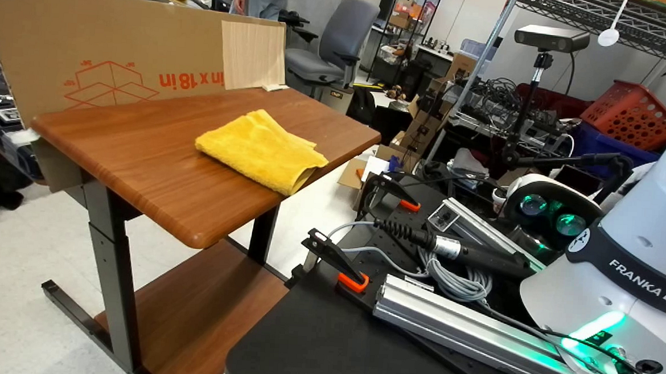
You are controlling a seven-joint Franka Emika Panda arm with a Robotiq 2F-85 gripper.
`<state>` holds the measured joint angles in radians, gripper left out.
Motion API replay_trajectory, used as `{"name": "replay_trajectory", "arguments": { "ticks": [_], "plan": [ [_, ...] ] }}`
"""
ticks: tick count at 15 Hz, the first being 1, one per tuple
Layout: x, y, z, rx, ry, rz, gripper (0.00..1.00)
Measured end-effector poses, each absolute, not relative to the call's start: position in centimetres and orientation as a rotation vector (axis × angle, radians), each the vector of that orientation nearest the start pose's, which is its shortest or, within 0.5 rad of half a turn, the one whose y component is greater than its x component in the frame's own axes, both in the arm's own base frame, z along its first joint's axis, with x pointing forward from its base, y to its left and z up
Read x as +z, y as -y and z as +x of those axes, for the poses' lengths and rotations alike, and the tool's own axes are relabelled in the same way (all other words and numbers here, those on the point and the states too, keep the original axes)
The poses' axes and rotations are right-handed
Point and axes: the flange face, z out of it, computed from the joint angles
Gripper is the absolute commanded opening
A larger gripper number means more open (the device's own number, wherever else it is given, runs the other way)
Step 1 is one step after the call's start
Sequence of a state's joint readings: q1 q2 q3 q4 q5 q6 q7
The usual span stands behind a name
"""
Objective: Wipe the table with the towel
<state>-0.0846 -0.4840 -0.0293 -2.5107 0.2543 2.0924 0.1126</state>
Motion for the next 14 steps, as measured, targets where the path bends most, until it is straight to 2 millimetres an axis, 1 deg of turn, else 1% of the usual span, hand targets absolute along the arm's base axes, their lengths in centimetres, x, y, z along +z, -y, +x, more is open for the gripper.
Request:
{"name": "replay_trajectory", "arguments": {
  "ticks": [1,2,3,4,5,8,10,11,12,14],
  "plan": [
    [44.2,5.0,41.1,-0.142,-0.566,-2.849,1.0],
    [42.8,6.2,41.8,-0.163,-0.613,-2.844,1.0],
    [41.8,6.8,42.2,-0.162,-0.638,-2.843,1.0],
    [41.3,6.9,42.4,-0.157,-0.648,-2.844,1.0],
    [41.2,6.8,42.4,-0.156,-0.653,-2.843,1.0],
    [41.5,6.8,42.5,-0.165,-0.655,-2.841,1.0],
    [41.3,6.1,42.6,-0.156,-0.656,-2.845,1.0],
    [40.8,5.3,42.8,-0.14,-0.667,-2.85,1.0],
    [39.9,4.3,43.2,-0.115,-0.688,-2.861,1.0],
    [36.9,2.1,44.5,-0.044,-0.749,-2.886,1.0]
  ]
}}
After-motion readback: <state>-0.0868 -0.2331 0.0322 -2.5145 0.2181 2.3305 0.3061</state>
